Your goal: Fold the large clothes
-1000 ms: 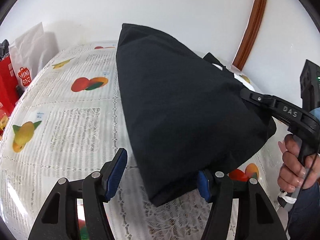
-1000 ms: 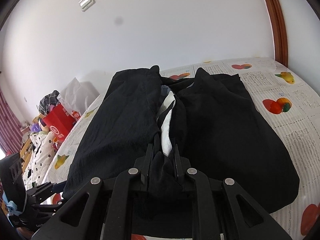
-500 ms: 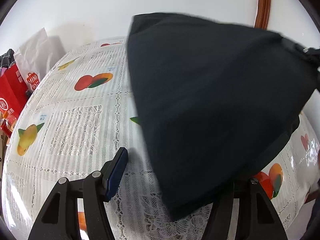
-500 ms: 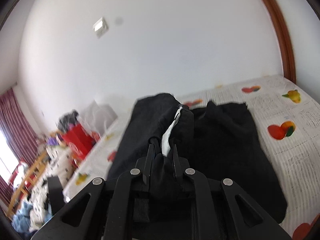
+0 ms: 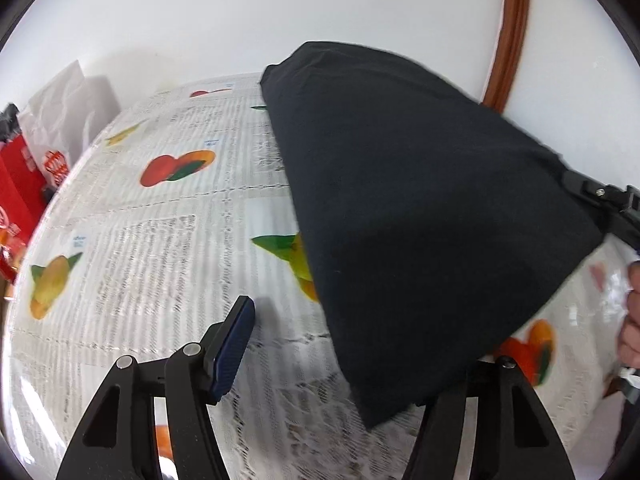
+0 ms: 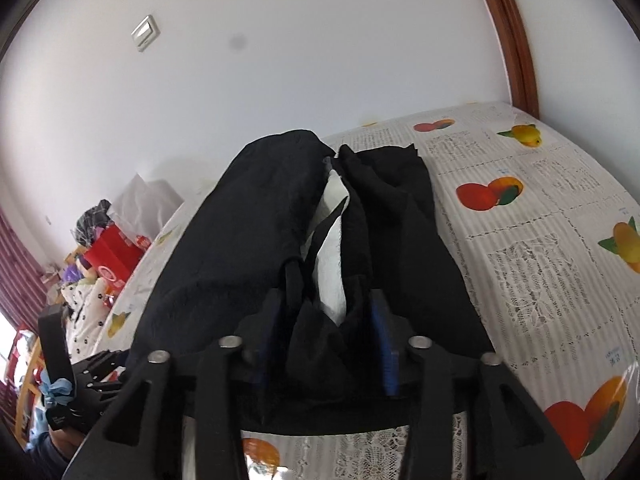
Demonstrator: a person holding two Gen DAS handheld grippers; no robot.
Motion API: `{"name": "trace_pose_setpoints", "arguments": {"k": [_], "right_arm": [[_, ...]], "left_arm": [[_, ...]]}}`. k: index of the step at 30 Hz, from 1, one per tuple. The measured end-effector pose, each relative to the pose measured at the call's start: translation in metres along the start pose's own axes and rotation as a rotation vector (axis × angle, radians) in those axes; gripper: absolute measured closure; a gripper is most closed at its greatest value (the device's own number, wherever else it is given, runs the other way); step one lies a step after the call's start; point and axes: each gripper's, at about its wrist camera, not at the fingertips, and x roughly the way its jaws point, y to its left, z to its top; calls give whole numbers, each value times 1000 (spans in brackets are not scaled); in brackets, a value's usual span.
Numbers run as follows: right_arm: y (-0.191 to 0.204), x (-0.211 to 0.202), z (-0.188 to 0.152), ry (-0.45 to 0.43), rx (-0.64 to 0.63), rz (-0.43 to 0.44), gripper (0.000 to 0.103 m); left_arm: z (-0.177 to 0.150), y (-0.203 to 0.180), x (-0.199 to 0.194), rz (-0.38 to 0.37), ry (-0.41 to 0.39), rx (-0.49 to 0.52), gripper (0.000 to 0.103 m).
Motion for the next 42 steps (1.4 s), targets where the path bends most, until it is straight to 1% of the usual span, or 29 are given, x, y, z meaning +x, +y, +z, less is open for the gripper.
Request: {"name": "trace_pose_setpoints", "arguments": {"k": [1,4,6,9,10,11,12,13,14,15,16,18,19,20,22,23,24,25,28,31,33,35,38,40,42], "right_arm": [[2,1,1,10,-9,17,48],[7,6,2,23,-29,22,47],[8,14,4,30,-14,23,46],[4,25,6,36,38,12,47],[3,28,7,36,67,9,49],[2,29,7,33,82,16,59],[3,31,9,35,95,20,65],[6,34,11,42,95,22,78],[9,35,14,47,85,23,83],[12,35,16,45,68,17,85],[18,30,20,20,37,16,88],[22,19,26,-20,17,51,90],[21,7,30,-61,19,78,90],[18,-9,33,-122,26,109,90],[9,-32,33,-210,44,140,91],[4,-42,30,-247,44,128,91],[-1,-46,26,-261,39,110,91],[-9,-47,21,-253,39,94,91],[-32,-30,7,-158,98,22,90],[-41,-20,-3,-121,110,-28,90],[-38,-18,-6,-101,91,-73,87],[-32,-22,-6,-85,63,-119,81],[-23,-30,-4,-72,-4,-199,78],[-12,-38,-2,-86,-66,-270,77],[0,-52,-3,-125,-134,-334,77]], "left_arm": [[0,-1,-5,-27,-12,-5,43],[0,-9,-11,-63,-34,12,42],[2,-13,-6,-66,-25,16,42],[5,-17,8,-56,19,2,42],[5,-20,10,-36,17,7,42],[5,-23,11,-17,15,17,40],[5,-25,13,6,20,29,40],[5,-28,15,28,24,39,40],[5,-29,15,37,23,38,39],[5,-30,15,40,23,37,39],[5,-31,15,42,24,37,40],[5,-30,14,42,23,27,40],[4,-30,13,49,20,25,40],[4,-29,14,50,17,26,40],[4,-28,13,52,15,27,40],[4,-28,13,52,16,29,40],[4,-28,13,53,16,33,40],[4,-28,13,53,16,33,40],[4,-28,13,51,15,39,39],[5,-27,15,51,16,42,39],[5,-26,16,48,16,47,39],[5,-24,15,37,18,49,39],[5,-24,12,38,29,53,39],[3,-25,7,35,34,47,40],[1,-24,3,27,38,36,40]]}}
